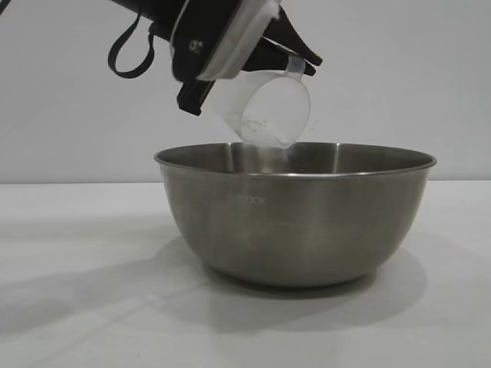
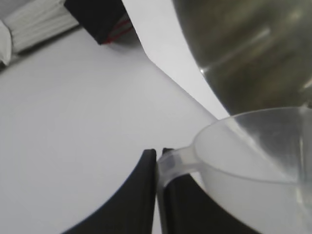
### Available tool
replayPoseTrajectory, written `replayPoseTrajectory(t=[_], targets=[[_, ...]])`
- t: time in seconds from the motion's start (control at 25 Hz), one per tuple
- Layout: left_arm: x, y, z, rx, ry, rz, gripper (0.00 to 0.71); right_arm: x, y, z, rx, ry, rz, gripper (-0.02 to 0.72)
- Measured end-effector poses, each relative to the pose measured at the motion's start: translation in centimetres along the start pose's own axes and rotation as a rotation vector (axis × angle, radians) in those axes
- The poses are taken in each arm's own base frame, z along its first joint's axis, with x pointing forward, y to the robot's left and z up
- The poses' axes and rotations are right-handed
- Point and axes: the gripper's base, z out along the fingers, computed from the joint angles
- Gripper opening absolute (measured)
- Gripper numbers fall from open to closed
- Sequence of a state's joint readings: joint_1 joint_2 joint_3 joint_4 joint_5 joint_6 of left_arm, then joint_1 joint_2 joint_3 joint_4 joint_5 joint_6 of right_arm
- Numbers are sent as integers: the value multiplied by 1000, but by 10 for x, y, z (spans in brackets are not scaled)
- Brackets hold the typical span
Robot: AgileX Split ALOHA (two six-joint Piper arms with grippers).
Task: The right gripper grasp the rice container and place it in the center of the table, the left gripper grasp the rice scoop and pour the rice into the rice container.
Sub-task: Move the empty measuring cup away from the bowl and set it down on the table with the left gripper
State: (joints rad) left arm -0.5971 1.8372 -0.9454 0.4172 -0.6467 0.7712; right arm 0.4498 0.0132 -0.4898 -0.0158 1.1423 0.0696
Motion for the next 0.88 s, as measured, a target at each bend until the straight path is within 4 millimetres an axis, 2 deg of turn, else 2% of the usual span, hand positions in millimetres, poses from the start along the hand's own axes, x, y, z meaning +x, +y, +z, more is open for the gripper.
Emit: replayPoseTrajectory(t=[0.04,0.2,0.32,0.4,0.48,0.64,0.88], targets=[[2,3,0,-38,18,-143,0,0,0,0,0,0,0,265],[19,16,-6,-190,54,-521,0,0,0,0,2,0,0,265],[49,23,-21,-301,80,-796,0,0,0,0,2,0,0,265],[71,22,-37,-374,98,-910,0,0,0,0,2,0,0,265],[93,18,-56,-447,136,-974,0,0,0,0,2,0,1,265],[123,8,-83,-520,237,-1025,0,0,0,0,2,0,3,265],[145,-24,-79,-481,310,-1047,0,0,0,0,2,0,3,265]])
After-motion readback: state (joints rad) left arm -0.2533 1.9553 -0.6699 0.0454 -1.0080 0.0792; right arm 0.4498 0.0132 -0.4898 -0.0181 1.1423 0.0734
